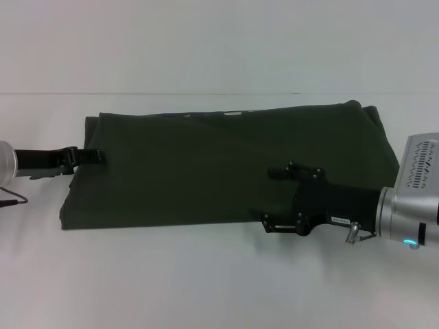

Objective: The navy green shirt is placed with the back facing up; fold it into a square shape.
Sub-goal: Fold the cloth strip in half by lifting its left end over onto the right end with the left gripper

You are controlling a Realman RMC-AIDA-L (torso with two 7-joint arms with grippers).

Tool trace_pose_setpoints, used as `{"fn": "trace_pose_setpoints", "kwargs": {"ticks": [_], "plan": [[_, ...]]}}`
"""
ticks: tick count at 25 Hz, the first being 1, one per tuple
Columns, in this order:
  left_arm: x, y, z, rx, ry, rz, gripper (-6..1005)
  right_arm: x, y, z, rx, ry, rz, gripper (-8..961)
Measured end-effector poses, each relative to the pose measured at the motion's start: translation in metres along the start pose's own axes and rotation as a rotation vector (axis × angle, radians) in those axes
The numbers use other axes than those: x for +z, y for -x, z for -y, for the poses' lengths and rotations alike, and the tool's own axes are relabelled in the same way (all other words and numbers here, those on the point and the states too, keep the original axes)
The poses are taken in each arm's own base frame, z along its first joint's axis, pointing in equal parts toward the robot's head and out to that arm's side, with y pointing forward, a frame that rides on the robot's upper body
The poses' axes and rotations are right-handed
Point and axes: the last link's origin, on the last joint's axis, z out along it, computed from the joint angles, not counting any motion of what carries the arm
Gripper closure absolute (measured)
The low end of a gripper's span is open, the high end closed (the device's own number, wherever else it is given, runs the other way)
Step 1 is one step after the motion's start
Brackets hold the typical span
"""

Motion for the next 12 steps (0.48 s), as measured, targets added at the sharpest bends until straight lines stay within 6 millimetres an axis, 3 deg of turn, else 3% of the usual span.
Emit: {"fn": "trace_pose_setpoints", "kwargs": {"ticks": [12], "plan": [[-0.0024, 0.0006, 0.0004, -0.007, 0.013, 0.015, 146, -0.0001, 0.0001, 0.0009, 0.002, -0.005, 0.001, 51]]}}
